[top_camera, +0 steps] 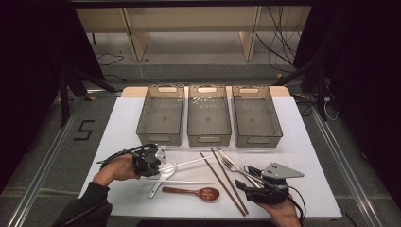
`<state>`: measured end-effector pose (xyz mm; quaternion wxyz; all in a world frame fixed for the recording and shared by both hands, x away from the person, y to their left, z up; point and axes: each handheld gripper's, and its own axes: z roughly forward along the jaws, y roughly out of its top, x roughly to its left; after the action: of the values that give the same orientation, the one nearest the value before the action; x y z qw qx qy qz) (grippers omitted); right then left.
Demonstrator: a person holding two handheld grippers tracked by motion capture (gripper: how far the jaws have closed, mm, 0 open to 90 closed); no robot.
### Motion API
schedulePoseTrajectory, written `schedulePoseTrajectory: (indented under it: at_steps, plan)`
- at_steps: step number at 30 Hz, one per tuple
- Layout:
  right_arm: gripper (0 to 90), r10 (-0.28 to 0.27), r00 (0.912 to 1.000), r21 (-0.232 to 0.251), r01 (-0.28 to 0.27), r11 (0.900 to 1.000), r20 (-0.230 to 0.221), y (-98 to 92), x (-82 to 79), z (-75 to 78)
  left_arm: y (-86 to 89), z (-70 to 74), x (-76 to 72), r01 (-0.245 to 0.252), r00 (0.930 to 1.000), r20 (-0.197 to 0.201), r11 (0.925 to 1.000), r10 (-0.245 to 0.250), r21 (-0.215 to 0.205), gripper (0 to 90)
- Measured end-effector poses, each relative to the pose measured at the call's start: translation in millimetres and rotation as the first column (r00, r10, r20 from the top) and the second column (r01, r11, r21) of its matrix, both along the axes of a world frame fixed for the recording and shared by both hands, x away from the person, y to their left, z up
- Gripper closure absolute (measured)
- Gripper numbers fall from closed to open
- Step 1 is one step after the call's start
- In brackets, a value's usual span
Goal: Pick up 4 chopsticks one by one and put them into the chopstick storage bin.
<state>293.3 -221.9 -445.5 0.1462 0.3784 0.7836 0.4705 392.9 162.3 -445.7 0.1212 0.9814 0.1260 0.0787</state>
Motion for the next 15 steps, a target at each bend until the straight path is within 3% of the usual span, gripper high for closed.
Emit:
schedulePoseTrajectory:
  at_steps: [3,10,15]
  plan:
    - [32.1,-0.002,1.0000,0.001,0.002,1.000,0.001,-0.1,0.1,0.0,-0.9,4.5,-0.6,0.005,0.9999,0.012,1.0000,-0.005,0.002,83.3]
    - [32.1,-0.003,1.0000,0.003,0.003,1.000,0.004,-0.4,-0.1,0.2,-0.2,16.0,-1.1,-0.012,0.9991,0.039,0.9993,0.013,-0.037,83.4]
    - [32.0,-0.006,0.9999,0.007,0.006,1.000,0.010,-0.8,-0.5,0.9,0.4,29.4,-0.4,-0.053,0.9975,0.039,0.9901,0.058,-0.130,83.3]
